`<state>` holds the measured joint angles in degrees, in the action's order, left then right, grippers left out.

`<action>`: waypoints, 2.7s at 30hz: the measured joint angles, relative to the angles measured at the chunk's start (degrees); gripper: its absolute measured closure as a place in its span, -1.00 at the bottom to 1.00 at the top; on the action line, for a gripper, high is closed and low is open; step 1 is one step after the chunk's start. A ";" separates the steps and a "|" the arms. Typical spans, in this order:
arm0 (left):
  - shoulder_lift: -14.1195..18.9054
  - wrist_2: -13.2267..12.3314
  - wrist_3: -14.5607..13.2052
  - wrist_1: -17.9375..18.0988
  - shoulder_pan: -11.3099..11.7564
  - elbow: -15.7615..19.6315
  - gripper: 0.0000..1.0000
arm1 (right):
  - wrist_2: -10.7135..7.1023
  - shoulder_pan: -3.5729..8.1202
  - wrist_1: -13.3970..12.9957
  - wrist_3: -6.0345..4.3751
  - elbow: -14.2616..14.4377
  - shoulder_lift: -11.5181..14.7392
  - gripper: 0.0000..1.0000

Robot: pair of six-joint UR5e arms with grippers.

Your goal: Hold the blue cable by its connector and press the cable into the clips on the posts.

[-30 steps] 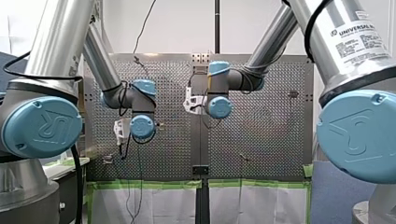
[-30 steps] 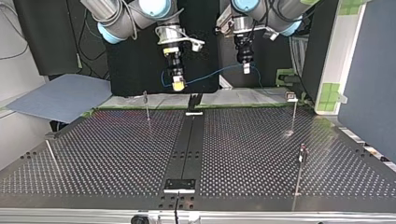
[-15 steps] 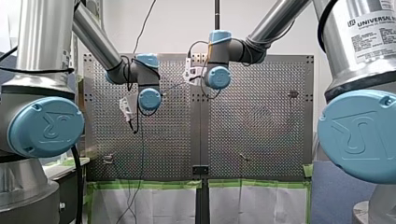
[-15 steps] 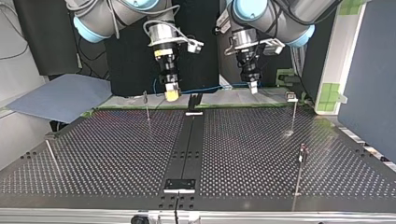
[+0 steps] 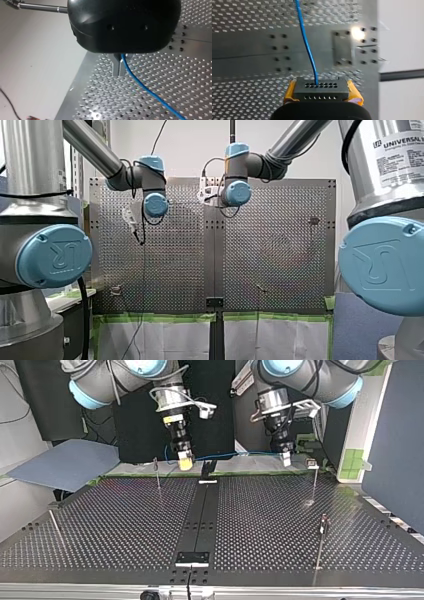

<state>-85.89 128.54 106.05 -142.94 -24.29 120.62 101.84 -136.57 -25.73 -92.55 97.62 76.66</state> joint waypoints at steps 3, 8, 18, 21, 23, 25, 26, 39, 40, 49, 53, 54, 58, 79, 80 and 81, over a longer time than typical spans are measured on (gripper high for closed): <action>1.47 0.00 0.27 -1.49 0.37 -0.91 1.00 | -0.87 0.03 1.79 -0.18 -1.36 -1.63 1.00; 4.14 0.05 -0.03 -4.15 1.21 -1.91 1.00 | -1.36 -0.24 3.68 -0.19 -4.11 -3.91 1.00; 9.59 -1.13 -0.86 -9.60 4.82 -2.46 1.00 | -2.97 -0.99 6.81 -0.11 -9.45 -4.38 1.00; 10.71 -2.60 -0.97 -11.22 6.42 -2.78 1.00 | -3.79 -1.26 7.20 -0.17 -10.98 -4.41 1.00; 10.97 -3.73 -1.00 -12.41 7.59 -3.15 1.00 | -4.09 -1.39 7.29 -0.24 -12.10 -4.43 1.00; 10.88 -4.72 -1.05 -13.43 8.59 -3.58 1.00 | -4.34 -1.48 7.32 -0.30 -13.17 -4.44 1.00; 10.65 -5.38 -1.15 -14.08 9.25 -3.91 1.00 | -4.44 -1.51 7.34 -0.33 -13.66 -4.44 1.00; 5.76 -12.75 -3.13 -21.44 16.62 -7.16 1.00 | -5.60 -1.18 8.88 -0.92 -20.35 -4.60 1.00; 5.68 -13.27 -3.16 -21.95 17.15 -7.52 1.00 | -5.76 -1.18 8.93 -0.94 -20.67 -4.64 1.00; 5.75 -17.95 -2.55 -24.32 21.83 -11.84 1.00 | -6.71 -1.38 9.66 -0.97 -21.46 -5.89 1.00; 5.80 -20.07 -2.28 -24.73 23.09 -13.95 1.00 | -6.79 -1.82 9.95 -0.97 -22.27 -7.60 1.00; 5.80 -20.50 -2.22 -24.77 23.19 -14.43 1.00 | -6.77 -1.92 10.03 -0.97 -22.55 -7.99 1.00; 5.75 -21.79 -1.95 -24.84 23.46 -16.01 1.00 | -6.68 -2.26 10.27 -1.19 -23.79 -9.06 1.00; 0.96 -25.01 -0.87 -24.84 25.74 -18.97 1.00 | -6.41 -2.53 11.02 -2.58 -27.55 -11.47 1.00; 0.66 -25.44 -0.86 -24.85 25.93 -19.17 1.00 | -6.25 -2.53 11.02 -2.59 -27.64 -11.61 1.00; 0.43 -25.73 -0.86 -24.85 26.08 -19.29 1.00 | -6.04 -2.52 11.02 -2.60 -27.72 -11.73 1.00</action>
<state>-85.46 102.81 105.19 -167.79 1.79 101.33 95.81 -139.10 -14.70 -95.16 69.91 64.94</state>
